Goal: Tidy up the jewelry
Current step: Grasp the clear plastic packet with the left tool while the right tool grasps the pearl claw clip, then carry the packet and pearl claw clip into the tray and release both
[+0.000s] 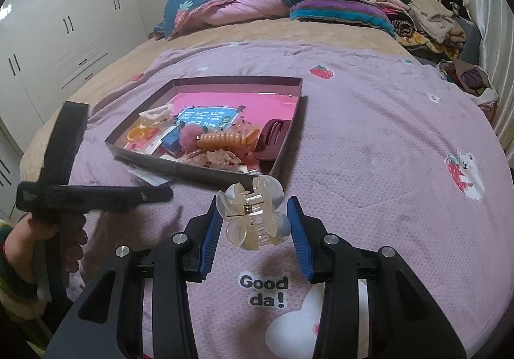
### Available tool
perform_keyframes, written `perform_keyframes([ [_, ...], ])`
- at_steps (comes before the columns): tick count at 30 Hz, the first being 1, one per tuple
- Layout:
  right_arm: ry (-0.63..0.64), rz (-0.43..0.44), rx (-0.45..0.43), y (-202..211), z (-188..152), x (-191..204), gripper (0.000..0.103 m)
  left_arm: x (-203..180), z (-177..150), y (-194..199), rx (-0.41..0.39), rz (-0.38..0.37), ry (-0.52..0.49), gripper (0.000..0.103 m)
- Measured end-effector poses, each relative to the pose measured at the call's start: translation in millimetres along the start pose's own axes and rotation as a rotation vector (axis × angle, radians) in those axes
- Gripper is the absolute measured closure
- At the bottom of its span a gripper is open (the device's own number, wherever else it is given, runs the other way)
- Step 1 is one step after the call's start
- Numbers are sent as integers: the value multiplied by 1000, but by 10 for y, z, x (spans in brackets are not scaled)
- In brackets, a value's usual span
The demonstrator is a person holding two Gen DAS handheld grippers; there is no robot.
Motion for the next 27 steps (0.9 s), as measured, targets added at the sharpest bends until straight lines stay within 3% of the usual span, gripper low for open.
perform_keyframes([
  [1,1,-3,0,-2,3,-6,63,56,6,10,-9,-16,50,46],
  [2,2,-5,-1,-3,2,-9,63,113,13,17,-18,-18,88,58],
  [5,0,-5,-2,-21,-7,-15,63,218,22,-8,-27,-39,163,68],
  [12,21,4,13,-85,-30,59,64,262,-39,107,-20,-49,128,73],
  [18,49,10,8,-70,33,181,64,277,-103,316,1,-37,37,74],
  [27,104,39,-21,-59,239,506,64,320,-109,731,-65,41,-100,74],
])
Point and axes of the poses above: each gripper's, at about its wrist camera, not at the fingertips, and y roughly against the way its jaws point, x to its left, z to its top, the point moved 5 cm from there along -y, roughly the way its jaws point, and after that the axes turned 4 degrees about -x, right-handed, at the moved point
